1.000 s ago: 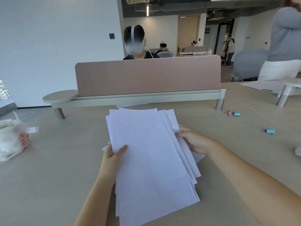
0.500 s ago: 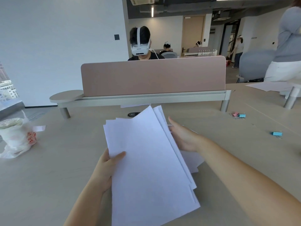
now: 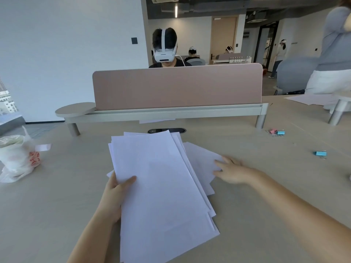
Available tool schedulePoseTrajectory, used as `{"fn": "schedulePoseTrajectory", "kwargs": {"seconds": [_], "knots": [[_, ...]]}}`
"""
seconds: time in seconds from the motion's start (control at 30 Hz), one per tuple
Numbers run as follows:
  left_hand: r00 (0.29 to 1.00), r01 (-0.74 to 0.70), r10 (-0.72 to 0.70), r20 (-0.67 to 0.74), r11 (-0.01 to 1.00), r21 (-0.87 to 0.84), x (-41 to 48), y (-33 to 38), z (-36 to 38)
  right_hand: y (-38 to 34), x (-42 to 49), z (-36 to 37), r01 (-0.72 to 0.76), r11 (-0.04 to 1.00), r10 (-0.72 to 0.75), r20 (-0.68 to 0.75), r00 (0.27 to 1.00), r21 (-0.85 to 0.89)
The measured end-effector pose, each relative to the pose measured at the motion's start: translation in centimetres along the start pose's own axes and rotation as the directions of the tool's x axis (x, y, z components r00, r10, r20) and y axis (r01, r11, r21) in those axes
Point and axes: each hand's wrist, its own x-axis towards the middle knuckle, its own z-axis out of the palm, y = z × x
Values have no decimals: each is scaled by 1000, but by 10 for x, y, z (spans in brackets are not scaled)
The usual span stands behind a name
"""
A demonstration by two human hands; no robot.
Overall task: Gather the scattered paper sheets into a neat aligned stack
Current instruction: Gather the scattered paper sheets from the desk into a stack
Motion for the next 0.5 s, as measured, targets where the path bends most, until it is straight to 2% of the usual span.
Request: {"fn": "schedulePoseTrajectory", "kwargs": {"seconds": [0.17,0.3,0.37,0.43,0.5], "knots": [[1000,9,-9,-3,1000,-13,2,4,4,-17,36,-15,121,991,-121,5,993,53],[999,8,-9,-50,1000,-15,3,8,-1,-39,49,-13,141,988,-129,-148,981,70],[994,-18,18,-108,1000,5,4,9,-8,-46,55,-4,61,998,-61,-200,978,-3],[987,-52,56,-150,998,31,7,11,-17,-56,51,3,-99,992,76,-249,965,-81],[983,-80,88,-160,995,54,10,12,-26,-64,41,7,-185,974,152,-227,962,-131]]}}
